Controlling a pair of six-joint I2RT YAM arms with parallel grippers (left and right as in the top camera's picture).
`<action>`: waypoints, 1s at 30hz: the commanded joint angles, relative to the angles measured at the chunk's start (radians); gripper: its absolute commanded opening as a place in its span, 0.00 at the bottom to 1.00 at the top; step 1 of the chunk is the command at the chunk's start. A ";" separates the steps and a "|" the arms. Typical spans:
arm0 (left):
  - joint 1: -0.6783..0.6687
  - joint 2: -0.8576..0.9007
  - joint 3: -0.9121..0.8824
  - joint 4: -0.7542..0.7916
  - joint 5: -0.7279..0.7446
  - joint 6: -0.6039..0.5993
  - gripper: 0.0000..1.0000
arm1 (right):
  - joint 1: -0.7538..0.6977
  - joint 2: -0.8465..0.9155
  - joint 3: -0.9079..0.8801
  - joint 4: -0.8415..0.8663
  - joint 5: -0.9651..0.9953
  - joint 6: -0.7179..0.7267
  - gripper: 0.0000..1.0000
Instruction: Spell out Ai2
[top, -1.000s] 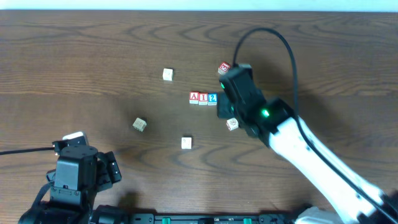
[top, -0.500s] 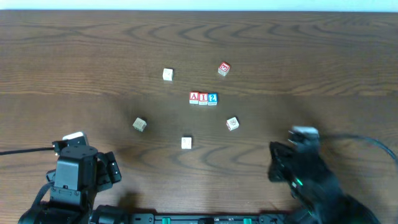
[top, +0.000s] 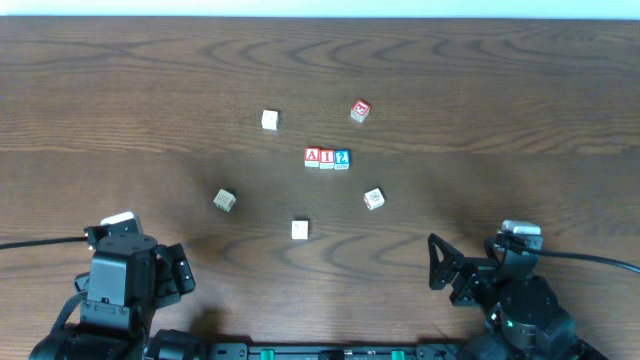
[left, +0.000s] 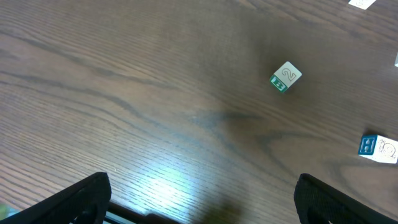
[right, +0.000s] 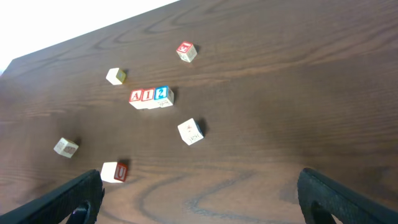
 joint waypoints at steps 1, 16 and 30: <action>0.003 -0.002 0.004 0.001 0.000 -0.004 0.95 | 0.006 -0.005 -0.008 -0.002 0.014 0.003 0.99; 0.003 -0.002 0.004 0.001 0.000 -0.004 0.95 | -0.002 -0.012 -0.008 -0.207 0.059 -0.104 0.99; 0.003 -0.002 0.004 0.001 0.000 -0.004 0.95 | -0.324 -0.194 -0.152 0.014 -0.143 -0.576 0.99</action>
